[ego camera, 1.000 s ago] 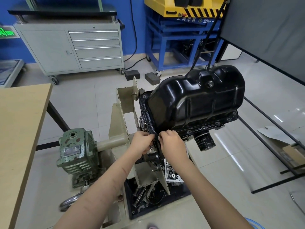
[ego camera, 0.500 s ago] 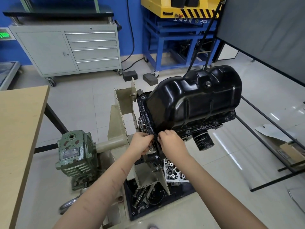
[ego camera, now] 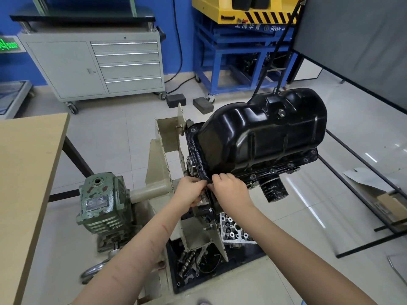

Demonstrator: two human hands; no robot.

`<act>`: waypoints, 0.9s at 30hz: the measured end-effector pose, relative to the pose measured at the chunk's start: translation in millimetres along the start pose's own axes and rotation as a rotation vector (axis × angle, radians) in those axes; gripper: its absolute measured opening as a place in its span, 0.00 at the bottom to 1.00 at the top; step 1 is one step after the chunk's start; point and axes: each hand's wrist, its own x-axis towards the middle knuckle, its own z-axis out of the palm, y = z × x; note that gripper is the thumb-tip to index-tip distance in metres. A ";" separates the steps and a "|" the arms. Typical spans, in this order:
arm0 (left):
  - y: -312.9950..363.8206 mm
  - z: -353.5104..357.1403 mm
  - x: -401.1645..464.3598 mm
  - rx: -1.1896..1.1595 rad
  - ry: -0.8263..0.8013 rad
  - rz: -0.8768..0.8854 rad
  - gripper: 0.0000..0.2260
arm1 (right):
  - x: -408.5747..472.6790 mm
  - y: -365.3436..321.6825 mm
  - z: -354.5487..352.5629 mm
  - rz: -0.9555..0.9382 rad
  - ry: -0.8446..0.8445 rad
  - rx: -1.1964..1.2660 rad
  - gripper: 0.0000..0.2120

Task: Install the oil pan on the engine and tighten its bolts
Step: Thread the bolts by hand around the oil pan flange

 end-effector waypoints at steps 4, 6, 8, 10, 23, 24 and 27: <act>-0.5 -0.1 0.9 0.001 -0.006 -0.006 0.09 | -3.2 -1.0 5.7 0.013 0.020 0.048 0.17; -0.4 -0.2 1.4 -0.003 -0.009 -0.004 0.09 | -3.8 3.1 9.4 -0.013 -0.007 0.103 0.13; -0.8 -0.4 1.7 -0.011 -0.012 0.002 0.12 | -1.6 6.7 15.0 -0.009 -0.057 0.113 0.08; -0.9 -0.6 1.7 -0.010 -0.012 0.007 0.13 | -2.8 4.3 13.2 -0.031 -0.016 0.089 0.12; 1.5 -1.9 -0.5 -0.012 -0.022 -0.010 0.15 | 4.9 -2.1 9.5 0.018 0.018 -0.131 0.19; 2.0 -2.1 -0.7 -0.020 -0.027 -0.017 0.15 | 5.1 -2.2 10.2 0.022 0.006 -0.110 0.19; 2.9 -3.1 -0.5 -0.031 -0.042 -0.032 0.14 | 0.3 1.4 11.4 0.009 -0.063 -0.044 0.11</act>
